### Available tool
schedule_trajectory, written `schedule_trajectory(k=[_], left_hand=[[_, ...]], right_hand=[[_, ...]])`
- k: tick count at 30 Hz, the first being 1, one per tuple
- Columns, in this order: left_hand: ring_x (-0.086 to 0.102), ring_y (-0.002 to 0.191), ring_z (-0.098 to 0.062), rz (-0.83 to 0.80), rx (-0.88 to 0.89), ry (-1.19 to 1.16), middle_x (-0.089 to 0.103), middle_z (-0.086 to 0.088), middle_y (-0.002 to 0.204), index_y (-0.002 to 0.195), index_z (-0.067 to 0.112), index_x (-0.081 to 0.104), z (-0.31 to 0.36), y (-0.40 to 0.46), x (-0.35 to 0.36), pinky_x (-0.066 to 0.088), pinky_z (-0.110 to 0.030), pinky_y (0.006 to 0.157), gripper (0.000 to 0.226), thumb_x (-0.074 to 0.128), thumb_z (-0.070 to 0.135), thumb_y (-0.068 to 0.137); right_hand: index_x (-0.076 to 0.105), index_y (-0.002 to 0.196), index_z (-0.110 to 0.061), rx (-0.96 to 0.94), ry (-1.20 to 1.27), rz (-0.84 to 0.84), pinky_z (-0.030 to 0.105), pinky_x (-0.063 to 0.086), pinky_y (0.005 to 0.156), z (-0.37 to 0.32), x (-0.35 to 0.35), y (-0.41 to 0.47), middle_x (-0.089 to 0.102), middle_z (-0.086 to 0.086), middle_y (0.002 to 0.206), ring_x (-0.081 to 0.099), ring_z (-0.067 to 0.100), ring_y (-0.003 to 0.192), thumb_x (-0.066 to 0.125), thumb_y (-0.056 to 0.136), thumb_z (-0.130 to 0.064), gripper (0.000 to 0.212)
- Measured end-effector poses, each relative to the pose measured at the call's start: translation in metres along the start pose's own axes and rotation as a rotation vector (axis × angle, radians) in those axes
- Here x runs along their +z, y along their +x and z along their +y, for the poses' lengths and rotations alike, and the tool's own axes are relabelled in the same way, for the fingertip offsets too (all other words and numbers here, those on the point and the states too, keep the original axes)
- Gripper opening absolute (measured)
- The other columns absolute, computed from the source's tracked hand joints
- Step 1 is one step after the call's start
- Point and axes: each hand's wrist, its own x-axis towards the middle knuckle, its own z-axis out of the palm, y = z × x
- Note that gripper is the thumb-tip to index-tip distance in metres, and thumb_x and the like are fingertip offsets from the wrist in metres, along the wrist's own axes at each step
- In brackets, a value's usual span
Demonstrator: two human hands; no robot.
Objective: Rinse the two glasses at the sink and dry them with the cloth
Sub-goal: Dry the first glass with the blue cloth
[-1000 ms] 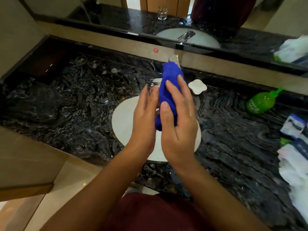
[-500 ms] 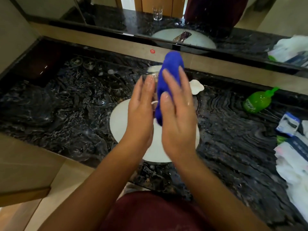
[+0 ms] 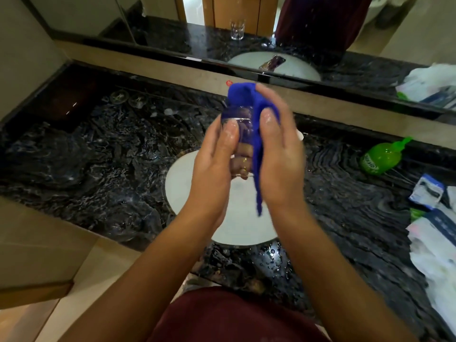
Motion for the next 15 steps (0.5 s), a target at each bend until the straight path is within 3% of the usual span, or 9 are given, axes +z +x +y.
schedule_trajectory(k=[3, 6, 8, 10, 13, 15], left_hand=[[0.069, 0.11, -0.021, 0.073, 0.023, -0.007, 0.068, -0.018, 0.129, 0.145, 0.002, 0.047, 0.011, 0.009, -0.005, 0.057, -0.04, 0.099, 0.053, 0.05, 0.038, 0.106], [0.068, 0.095, -0.006, 0.076, 0.035, 0.003, 0.072, 0.004, 0.1, 0.126, 0.007, 0.057, 0.019, 0.015, -0.01, 0.055, -0.026, 0.087, 0.035, 0.048, 0.035, 0.108], [0.07, 0.098, -0.008, 0.04, 0.018, 0.019, 0.073, 0.008, 0.102, 0.124, 0.011, 0.058, 0.018, 0.014, -0.01, 0.054, -0.027, 0.088, 0.031, 0.048, 0.036, 0.108], [0.072, 0.106, -0.016, 0.001, -0.006, 0.054, 0.075, 0.0, 0.113, 0.131, 0.012, 0.058, 0.013, 0.005, -0.009, 0.056, -0.032, 0.089, 0.037, 0.048, 0.039, 0.107], [0.072, 0.088, -0.02, -0.097, -0.034, 0.093, 0.076, -0.003, 0.101, 0.135, 0.012, 0.053, 0.006, -0.007, -0.004, 0.059, -0.035, 0.074, 0.046, 0.046, 0.043, 0.102], [0.069, 0.077, -0.015, -0.11, -0.035, 0.088, 0.074, 0.004, 0.089, 0.133, 0.014, 0.054, 0.006, -0.01, -0.002, 0.056, -0.032, 0.067, 0.044, 0.044, 0.043, 0.102]], right_hand=[[0.049, 0.151, -0.024, -0.103, -0.127, -0.048, 0.028, 0.033, 0.122, 0.006, 0.013, -0.039, 0.025, 0.001, 0.17, 0.029, 0.008, 0.154, 0.046, 0.108, -0.02, 0.044], [0.048, 0.152, -0.021, -0.171, -0.153, -0.122, 0.047, 0.03, 0.125, 0.014, 0.021, -0.061, 0.014, 0.001, 0.173, 0.017, 0.019, 0.16, 0.047, 0.107, -0.019, 0.045], [0.049, 0.151, -0.02, -0.172, -0.128, -0.127, 0.04, 0.029, 0.126, 0.013, 0.015, -0.053, 0.016, 0.002, 0.173, 0.02, 0.015, 0.158, 0.046, 0.107, -0.018, 0.044], [0.051, 0.149, -0.021, -0.145, -0.129, -0.106, 0.032, 0.033, 0.122, 0.005, 0.005, -0.033, 0.026, 0.003, 0.17, 0.031, 0.01, 0.154, 0.046, 0.106, -0.019, 0.043], [0.057, 0.142, -0.024, -0.042, 0.014, -0.049, 0.059, 0.047, 0.106, -0.001, -0.009, 0.001, 0.059, 0.004, 0.144, 0.061, 0.029, 0.125, 0.045, 0.105, -0.031, 0.04], [0.054, 0.145, -0.023, -0.037, 0.047, -0.056, 0.062, 0.046, 0.106, -0.003, -0.009, 0.003, 0.059, 0.006, 0.145, 0.06, 0.032, 0.127, 0.041, 0.106, -0.037, 0.043]])
